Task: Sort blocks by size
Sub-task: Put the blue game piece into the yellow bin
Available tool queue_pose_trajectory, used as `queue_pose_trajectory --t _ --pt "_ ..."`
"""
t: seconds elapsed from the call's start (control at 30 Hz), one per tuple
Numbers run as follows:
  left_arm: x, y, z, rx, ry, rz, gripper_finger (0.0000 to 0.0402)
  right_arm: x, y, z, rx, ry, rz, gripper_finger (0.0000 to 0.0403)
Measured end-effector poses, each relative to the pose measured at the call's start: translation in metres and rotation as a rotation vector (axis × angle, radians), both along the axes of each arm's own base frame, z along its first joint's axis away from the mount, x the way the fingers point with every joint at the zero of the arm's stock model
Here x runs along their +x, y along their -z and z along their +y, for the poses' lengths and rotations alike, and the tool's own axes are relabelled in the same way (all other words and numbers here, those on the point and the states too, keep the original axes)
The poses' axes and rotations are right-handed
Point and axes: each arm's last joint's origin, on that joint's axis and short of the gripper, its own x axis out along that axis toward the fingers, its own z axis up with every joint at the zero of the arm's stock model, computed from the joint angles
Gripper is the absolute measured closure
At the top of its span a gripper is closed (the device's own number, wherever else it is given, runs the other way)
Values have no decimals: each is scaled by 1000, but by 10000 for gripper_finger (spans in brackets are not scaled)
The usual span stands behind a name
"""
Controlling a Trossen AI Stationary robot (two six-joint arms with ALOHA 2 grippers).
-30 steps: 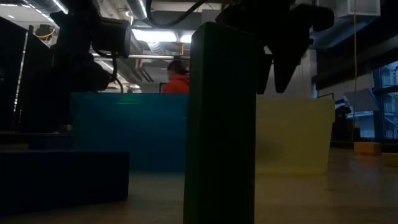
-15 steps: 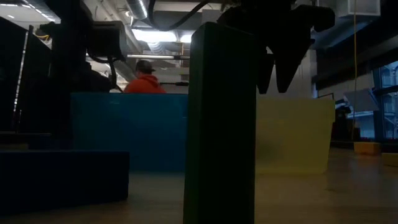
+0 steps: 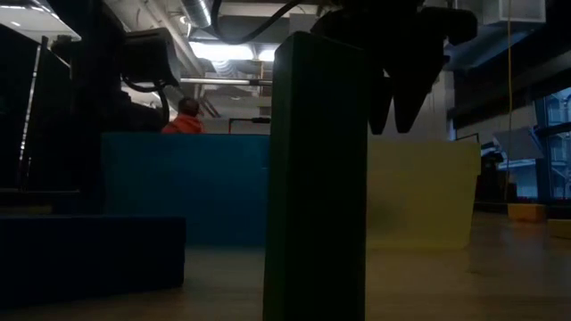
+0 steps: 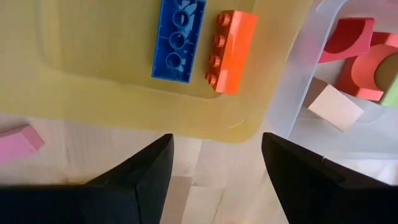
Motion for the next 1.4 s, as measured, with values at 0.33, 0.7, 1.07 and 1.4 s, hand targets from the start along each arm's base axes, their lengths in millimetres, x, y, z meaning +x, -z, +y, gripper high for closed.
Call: queue_pose_trajectory --t 0.33,0.7,1.07,1.4 --pt "3 -3 -1 -29 167 -27 247 0 0 0 0 6 -2 157" --pt "2 -3 -2 -4 297 -33 247 1 0 0 2 62 -14 157" --pt "2 -4 -4 -81 308 -41 247 1 0 0 2 81 -17 157" --pt "4 -6 -2 -83 291 -54 247 1 0 0 2 84 -17 157"
